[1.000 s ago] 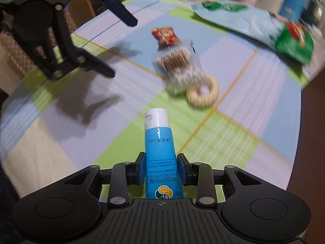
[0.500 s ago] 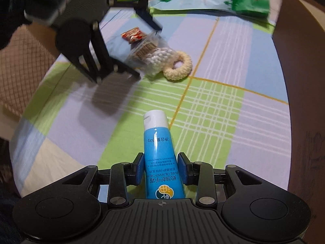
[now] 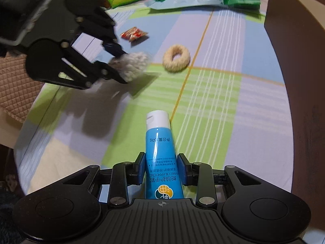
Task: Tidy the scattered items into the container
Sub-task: 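Grasp the cotton swab bag with the left tool while the right tool lifts the toothpaste, then carry the cotton swab bag and toothpaste tube with both tools over the box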
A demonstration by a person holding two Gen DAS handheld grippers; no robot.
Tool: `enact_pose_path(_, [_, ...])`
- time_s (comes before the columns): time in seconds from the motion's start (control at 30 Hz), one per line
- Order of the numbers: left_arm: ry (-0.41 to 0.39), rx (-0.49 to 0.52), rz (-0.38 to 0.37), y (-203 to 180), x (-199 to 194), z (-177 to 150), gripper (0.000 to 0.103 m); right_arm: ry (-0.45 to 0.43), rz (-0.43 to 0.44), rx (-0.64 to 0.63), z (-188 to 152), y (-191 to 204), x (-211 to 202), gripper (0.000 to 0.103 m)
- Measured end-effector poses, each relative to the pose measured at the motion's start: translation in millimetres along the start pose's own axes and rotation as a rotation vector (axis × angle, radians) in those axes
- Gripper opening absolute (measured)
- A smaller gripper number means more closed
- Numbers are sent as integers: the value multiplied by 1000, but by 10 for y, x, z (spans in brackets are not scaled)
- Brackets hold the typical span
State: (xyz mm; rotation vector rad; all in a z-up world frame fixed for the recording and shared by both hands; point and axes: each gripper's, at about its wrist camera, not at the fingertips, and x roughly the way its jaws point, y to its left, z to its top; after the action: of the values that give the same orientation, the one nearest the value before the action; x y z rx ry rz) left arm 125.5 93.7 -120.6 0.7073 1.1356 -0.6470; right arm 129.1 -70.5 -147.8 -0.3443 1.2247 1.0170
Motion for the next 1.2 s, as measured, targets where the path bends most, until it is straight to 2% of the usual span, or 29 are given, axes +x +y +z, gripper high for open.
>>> enact_pose_path(0.17, [-11, -14, 63, -186, -321, 9, 20, -40, 20, -8, -158, 40, -309, 32])
enact_pose_path(0.37, [-62, -35, 131, -292, -733, 216, 20, -108, 18, -22, -287, 59, -771, 32])
enact_pose_path(0.67, [-229, -41, 195, -516, -1416, 682, 20, -260, 11, 53, -476, -210, -1673, 32])
enact_pose_path(0.87, [-294, 5, 230, -569, -1626, 1162, 20, -365, -50, 97, -537, -538, -2259, 32])
enact_pose_path(1.2, [-319, 78, 246, -638, -1573, 1939, 20, -417, -125, 76, -574, -1072, -2857, 32])
